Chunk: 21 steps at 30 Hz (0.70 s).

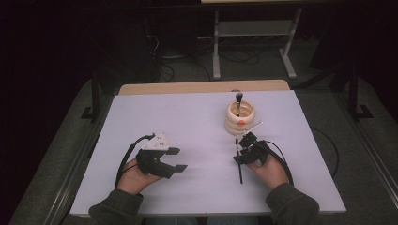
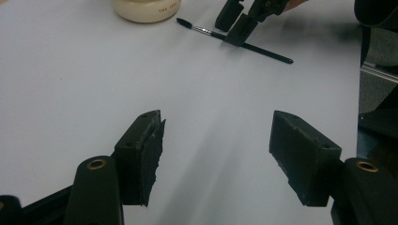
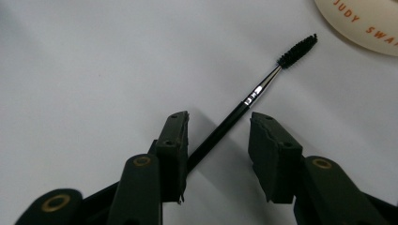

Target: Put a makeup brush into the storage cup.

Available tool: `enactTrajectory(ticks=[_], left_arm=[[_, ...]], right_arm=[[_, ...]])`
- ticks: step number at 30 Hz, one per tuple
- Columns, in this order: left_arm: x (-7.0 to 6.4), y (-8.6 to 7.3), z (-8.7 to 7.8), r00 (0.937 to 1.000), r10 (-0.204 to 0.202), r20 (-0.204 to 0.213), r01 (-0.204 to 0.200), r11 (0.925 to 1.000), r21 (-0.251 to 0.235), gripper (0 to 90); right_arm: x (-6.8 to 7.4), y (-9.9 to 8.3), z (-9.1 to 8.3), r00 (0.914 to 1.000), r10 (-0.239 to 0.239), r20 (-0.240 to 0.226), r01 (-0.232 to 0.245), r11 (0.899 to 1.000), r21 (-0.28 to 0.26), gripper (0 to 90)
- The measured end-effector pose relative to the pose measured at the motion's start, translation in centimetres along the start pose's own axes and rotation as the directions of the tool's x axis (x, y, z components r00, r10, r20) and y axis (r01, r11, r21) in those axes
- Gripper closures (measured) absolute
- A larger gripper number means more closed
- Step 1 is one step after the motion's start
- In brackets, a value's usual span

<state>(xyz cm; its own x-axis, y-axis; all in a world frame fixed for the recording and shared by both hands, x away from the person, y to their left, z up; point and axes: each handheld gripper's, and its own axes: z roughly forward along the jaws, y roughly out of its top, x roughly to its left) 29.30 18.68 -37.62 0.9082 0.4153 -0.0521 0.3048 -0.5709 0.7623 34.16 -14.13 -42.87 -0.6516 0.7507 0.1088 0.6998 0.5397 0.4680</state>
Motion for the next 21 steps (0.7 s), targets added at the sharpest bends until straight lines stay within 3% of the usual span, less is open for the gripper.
enactTrajectory(ticks=[6, 12, 15, 21], left_arm=[[-0.01, 0.03, 0.08, 1.0, 0.007, 0.0, -0.007, 1.0, 0.003, 34.3], [-0.04, 0.05, 0.08, 1.0, 0.005, 0.002, -0.005, 1.0, 0.003, 34.3], [-0.01, 0.05, 0.09, 1.0, 0.006, 0.001, -0.006, 1.0, 0.003, 34.3], [0.01, 0.08, 0.09, 1.0, 0.008, 0.003, -0.008, 1.0, 0.001, 34.3]], right_arm=[[0.29, -0.06, 0.01, 0.998, -0.043, 0.046, 0.042, 0.999, 0.008, 67.9], [0.56, -0.07, -0.06, 0.9991, -0.017, 0.039, 0.016, 1.0, 0.008, 76.0], [0.85, -0.03, -0.09, 0.9984, -0.037, 0.043, 0.037, 0.999, 0.01, 78.7], [0.99, 0.13, 0.0, 0.9981, -0.03, 0.053, 0.029, 0.999, 0.021, 77.7]])
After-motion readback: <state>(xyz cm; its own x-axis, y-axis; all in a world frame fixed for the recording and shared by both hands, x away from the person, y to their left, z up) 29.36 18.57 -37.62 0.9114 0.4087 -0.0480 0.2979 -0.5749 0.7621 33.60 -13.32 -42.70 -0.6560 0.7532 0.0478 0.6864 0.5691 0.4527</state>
